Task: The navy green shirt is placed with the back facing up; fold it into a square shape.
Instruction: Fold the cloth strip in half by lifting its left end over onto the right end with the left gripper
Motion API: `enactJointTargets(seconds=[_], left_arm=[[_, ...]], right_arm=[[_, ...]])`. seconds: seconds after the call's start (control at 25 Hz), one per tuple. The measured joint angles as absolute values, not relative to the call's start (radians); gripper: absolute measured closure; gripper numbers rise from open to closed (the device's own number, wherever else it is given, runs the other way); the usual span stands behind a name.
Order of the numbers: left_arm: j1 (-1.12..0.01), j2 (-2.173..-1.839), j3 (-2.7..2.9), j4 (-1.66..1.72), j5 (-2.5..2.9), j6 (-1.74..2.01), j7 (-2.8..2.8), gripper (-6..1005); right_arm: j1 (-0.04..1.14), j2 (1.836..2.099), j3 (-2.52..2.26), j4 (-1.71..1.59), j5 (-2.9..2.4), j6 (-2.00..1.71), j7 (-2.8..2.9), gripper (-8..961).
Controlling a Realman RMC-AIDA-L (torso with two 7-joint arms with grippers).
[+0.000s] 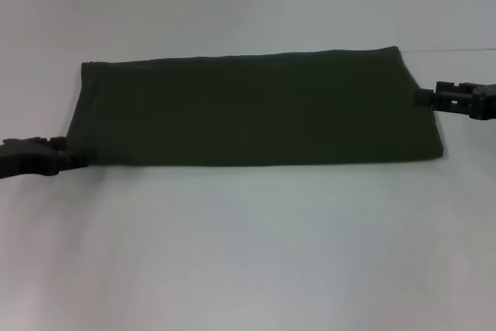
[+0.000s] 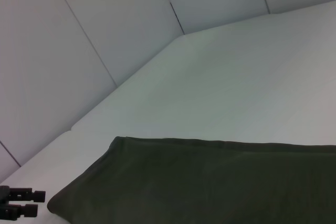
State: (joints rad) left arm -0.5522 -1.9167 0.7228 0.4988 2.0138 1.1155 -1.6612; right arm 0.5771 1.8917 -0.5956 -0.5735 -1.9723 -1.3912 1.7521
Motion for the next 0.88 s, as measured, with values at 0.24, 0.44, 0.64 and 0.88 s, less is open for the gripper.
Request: enactJointTargets(seconds=[0.24,0.44,0.64,0.88], left_arm=[[-0.558,-1.930,0.734,0.489,2.035,1.000,-1.624,208],[-0.577,-1.936,0.736,0.459,2.054,0.925,-1.601,208],[-0.605,-1.935,0.736,0.415,2.074,0.896,-1.588,211],[-0.611,-1.938,0.736,0.413,2.074,0.898,-1.586,223]], right_arm=[[0.577,1.893,-0.595,-0.571,-1.973,-1.391,1.748,176],[0.574,1.896,-0.595,-0.571,-1.973,-1.392,1.748,177],[0.574,1.898,-0.595,-0.571,-1.973,-1.392,1.748,177],[0.575,1.899,-0.595,-0.571,-1.984,-1.392,1.751,177]])
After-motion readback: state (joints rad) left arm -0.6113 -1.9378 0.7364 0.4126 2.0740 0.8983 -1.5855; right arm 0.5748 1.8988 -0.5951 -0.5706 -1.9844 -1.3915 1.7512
